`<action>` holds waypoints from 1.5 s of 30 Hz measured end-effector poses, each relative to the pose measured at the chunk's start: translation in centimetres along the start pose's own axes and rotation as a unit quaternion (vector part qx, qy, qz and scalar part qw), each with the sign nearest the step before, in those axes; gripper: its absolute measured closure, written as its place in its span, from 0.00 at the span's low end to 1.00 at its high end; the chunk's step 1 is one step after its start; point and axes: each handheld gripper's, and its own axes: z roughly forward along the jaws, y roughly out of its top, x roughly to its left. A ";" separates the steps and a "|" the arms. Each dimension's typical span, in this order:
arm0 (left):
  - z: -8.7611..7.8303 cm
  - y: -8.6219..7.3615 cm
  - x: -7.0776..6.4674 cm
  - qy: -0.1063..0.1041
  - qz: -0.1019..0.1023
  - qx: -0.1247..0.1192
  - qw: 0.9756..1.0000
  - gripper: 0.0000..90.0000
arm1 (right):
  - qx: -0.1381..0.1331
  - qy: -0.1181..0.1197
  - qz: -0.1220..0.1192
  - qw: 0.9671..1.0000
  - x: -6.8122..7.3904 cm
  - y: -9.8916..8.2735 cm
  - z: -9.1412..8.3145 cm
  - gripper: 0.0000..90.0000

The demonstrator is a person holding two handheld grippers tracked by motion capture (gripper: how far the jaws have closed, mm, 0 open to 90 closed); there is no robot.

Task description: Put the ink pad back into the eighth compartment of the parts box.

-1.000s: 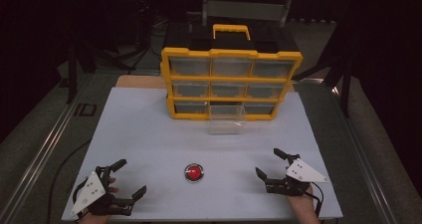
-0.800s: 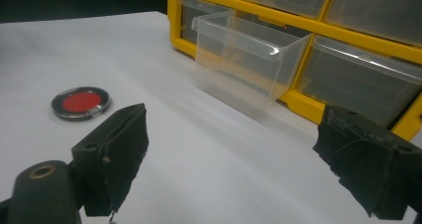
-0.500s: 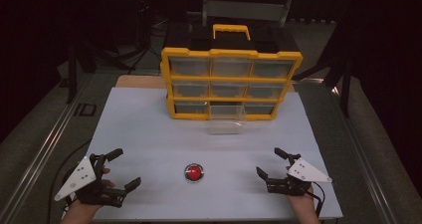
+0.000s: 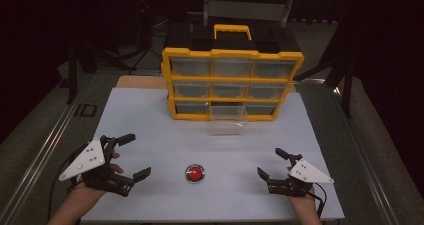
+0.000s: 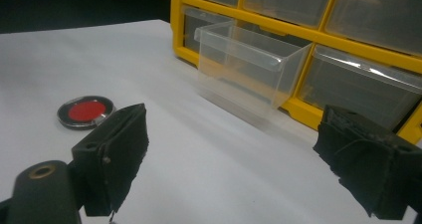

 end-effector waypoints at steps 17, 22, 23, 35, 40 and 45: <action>4.3 3.5 0.0 -0.063 0.012 0.007 0.998 0.00 | -0.003 0.007 -0.003 1.000 0.3 0.3 0.0 0.14; 6.1 2.9 -0.4 -0.078 0.007 0.038 0.996 0.00 | -0.009 0.007 -0.001 1.000 0.3 0.4 0.0 0.14; 6.1 2.9 -0.4 -0.078 0.007 0.038 0.996 0.00 | -0.009 0.007 -0.001 1.000 0.3 0.4 0.0 0.14; 9.0 0.6 -0.8 -0.096 0.022 0.064 0.993 0.00 | -0.008 0.012 -0.002 1.000 0.5 0.4 0.2 0.14; 10.1 -0.8 -1.0 -0.104 0.032 0.084 0.991 0.00 | -0.007 0.015 -0.001 1.000 0.5 0.4 0.3 0.14; 11.0 -1.8 -1.1 -0.109 0.033 0.106 0.988 0.00 | -0.007 0.016 0.000 1.000 0.5 0.4 0.4 0.14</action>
